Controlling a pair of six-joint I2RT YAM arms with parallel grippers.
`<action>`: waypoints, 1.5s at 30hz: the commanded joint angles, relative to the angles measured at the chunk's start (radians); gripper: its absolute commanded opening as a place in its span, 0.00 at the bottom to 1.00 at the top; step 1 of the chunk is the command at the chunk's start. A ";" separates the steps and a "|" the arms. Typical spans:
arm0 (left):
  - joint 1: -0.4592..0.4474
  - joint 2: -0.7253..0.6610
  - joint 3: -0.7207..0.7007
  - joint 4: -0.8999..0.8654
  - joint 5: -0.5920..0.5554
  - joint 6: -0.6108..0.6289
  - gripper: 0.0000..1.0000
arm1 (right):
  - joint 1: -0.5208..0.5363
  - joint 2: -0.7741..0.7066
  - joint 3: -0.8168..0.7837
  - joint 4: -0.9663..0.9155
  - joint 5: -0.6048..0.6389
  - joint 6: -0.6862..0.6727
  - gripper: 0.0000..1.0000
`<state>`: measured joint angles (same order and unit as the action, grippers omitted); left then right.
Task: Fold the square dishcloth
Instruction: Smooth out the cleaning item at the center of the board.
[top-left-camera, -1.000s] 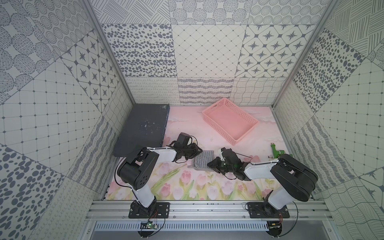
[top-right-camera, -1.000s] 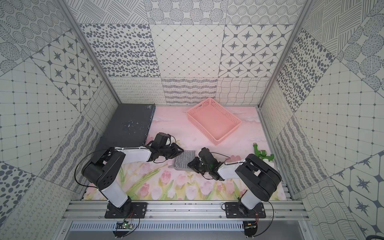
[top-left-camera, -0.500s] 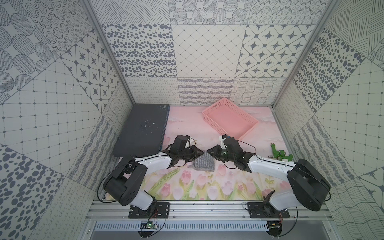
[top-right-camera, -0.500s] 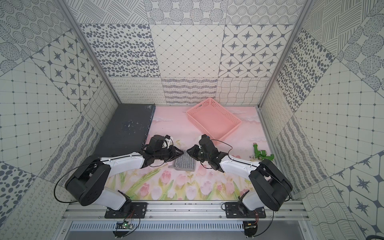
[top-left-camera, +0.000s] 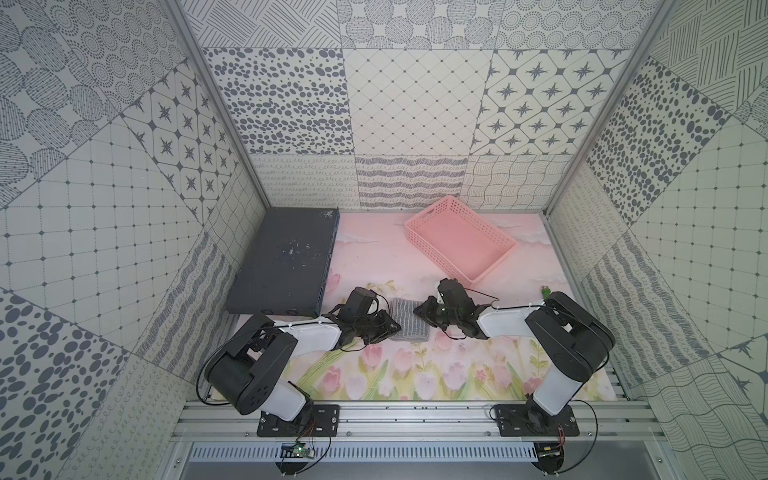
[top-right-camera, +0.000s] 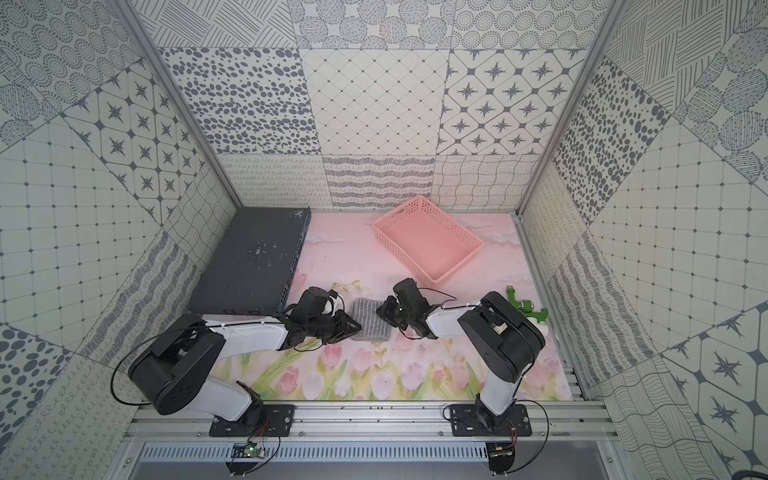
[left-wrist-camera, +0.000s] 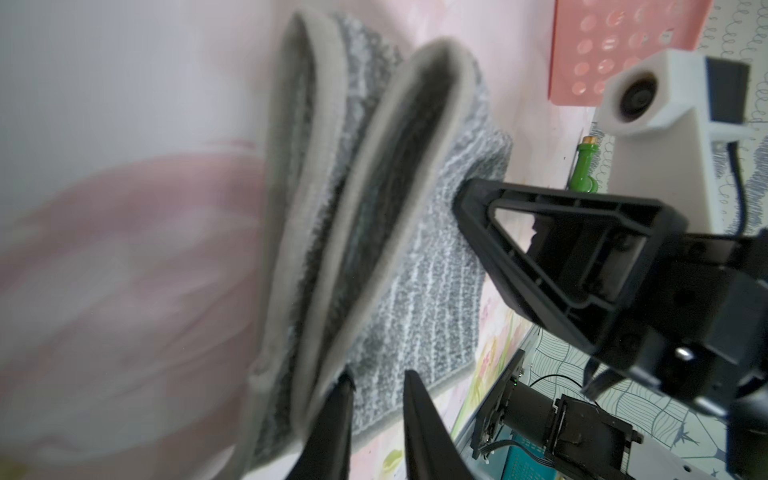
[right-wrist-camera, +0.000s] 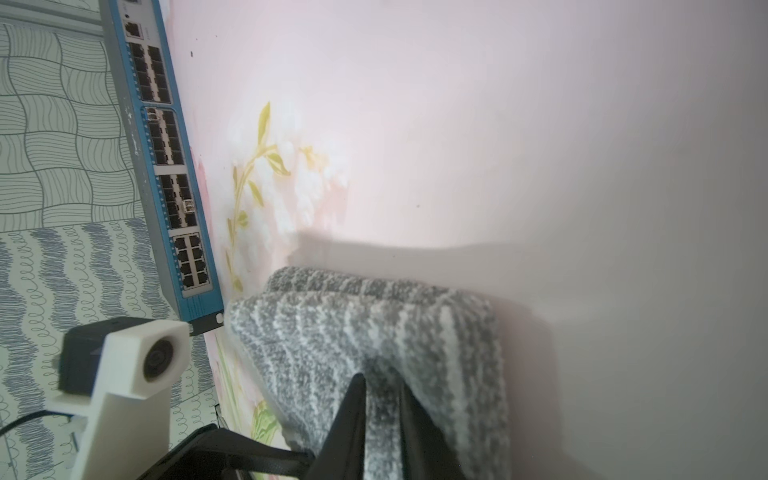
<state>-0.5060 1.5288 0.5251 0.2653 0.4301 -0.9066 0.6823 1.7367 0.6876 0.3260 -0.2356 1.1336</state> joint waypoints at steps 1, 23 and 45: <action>0.001 0.011 -0.018 -0.049 -0.068 0.009 0.22 | -0.022 0.033 0.015 0.077 -0.005 -0.005 0.18; 0.001 -0.049 -0.001 -0.076 -0.036 -0.009 0.27 | -0.081 0.072 0.068 0.168 -0.018 -0.056 0.19; 0.056 0.052 0.218 -0.048 0.022 0.026 0.27 | 0.077 -0.152 -0.128 0.208 -0.015 0.035 0.18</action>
<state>-0.4751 1.5188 0.7063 0.1970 0.4065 -0.9138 0.7444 1.6032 0.5919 0.4709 -0.2604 1.1339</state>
